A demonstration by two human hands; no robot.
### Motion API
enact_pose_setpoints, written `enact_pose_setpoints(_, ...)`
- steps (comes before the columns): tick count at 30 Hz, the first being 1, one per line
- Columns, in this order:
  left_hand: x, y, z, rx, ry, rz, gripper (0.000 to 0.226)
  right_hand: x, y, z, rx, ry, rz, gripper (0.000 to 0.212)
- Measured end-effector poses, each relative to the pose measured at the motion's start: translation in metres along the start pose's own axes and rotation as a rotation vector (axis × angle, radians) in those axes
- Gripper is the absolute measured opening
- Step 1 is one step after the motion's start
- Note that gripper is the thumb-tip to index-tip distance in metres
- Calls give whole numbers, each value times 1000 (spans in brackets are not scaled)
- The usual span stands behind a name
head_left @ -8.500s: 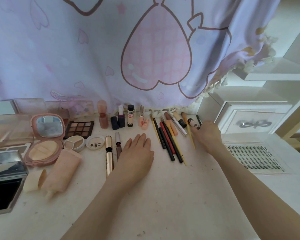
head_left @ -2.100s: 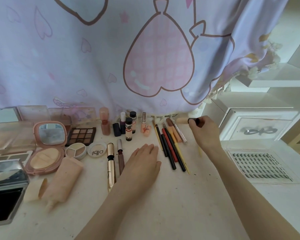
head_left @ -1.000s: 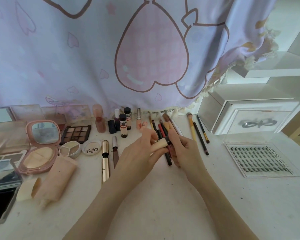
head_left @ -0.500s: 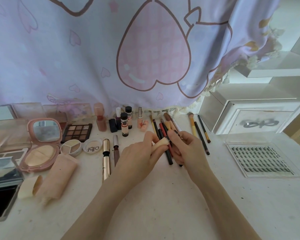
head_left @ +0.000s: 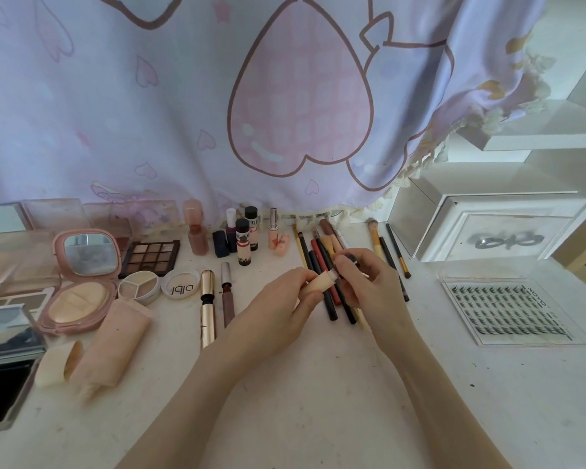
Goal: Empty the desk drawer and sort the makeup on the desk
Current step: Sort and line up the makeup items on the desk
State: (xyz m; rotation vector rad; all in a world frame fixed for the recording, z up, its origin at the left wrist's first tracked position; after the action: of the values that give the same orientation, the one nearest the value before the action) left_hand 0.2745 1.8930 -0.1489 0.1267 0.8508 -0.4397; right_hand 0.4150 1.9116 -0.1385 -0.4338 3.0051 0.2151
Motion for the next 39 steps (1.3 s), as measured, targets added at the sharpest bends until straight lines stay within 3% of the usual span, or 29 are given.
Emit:
enact_pose_setpoints(7, -5, 0, -5, -28, -37, 31, 24, -3, -1, -2, -86, -115, 23, 21)
enact_pose_setpoints(11, -6, 0, -5, -38, -85, 48, 27, -7, 0, -2, -80, -48, 37, 29)
enact_pose_setpoints(16, -7, 0, -8, -33, -305, 88, 28, -8, 0, -1, -59, 71, 14, 33)
enact_pose_setpoints(23, -8, 1, -8, -17, -462, 141, 21, -3, 1, 5, 12, -33, -113, 16)
enact_pose_setpoints(29, -5, 1, -5, -33, -470, 99, 11, -1, 2, 6, -31, -67, -162, 16)
enact_pose_setpoints(33, -6, -2, 2, -84, -317, 106, 10, -1, 7, 6, -43, -104, -187, 13)
enact_pose_setpoints(36, -3, -4, 2, -227, -1, 44, 40, -5, 23, 3, -41, -175, -113, 15)
enact_pose_setpoints(39, 3, -5, -5, -335, 334, -114, 57, -3, 44, -3, -40, -256, -147, 14)
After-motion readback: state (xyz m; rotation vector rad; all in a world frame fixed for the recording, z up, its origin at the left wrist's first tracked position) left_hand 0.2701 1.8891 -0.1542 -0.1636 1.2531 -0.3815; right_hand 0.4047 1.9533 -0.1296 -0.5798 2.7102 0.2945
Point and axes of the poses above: each hand's wrist, its own y-axis towards the middle knuckle, its own x-axis out of the palm, z = x × y, the point moved 1 cm from there along y, towards the middle knuckle, and after that the axes turned 15 degrees about -z, right-handed, at the moved point
